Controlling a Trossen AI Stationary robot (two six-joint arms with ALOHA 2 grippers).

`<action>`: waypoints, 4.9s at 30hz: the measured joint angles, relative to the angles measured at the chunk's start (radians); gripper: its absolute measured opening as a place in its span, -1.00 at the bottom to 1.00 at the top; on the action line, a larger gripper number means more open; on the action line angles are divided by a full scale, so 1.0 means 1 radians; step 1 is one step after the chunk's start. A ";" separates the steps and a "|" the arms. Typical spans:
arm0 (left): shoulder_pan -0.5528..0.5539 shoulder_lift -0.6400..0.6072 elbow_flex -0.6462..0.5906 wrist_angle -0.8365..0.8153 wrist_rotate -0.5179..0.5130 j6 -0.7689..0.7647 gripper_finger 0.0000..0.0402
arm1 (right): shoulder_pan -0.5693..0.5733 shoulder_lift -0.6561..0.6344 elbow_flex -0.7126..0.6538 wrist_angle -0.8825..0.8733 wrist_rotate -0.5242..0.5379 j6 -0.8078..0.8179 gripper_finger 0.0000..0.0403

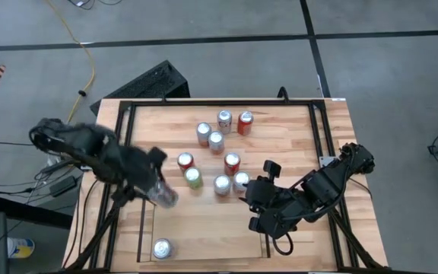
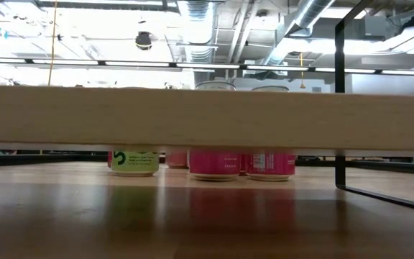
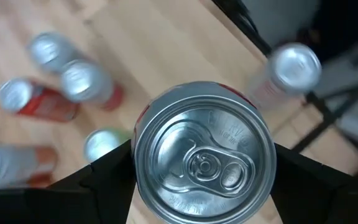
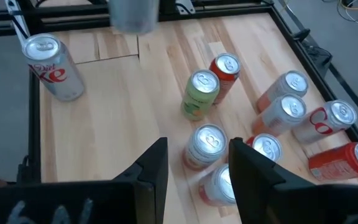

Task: Place canned beverage on shelf
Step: Put the silver soda can on the shelf aligned with the other silver soda can

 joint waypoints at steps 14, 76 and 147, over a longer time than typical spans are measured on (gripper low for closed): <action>-0.220 0.220 0.006 -0.094 -0.044 0.402 0.42 | 0.020 0.000 0.000 0.060 -0.001 0.009 -0.28; -0.097 0.266 -0.158 0.092 0.165 0.747 0.43 | 0.011 0.053 0.000 -0.027 -0.002 0.027 -0.28; -0.074 0.246 -0.298 0.225 0.204 0.651 0.65 | -0.010 0.053 -0.001 -0.088 -0.001 0.027 -0.28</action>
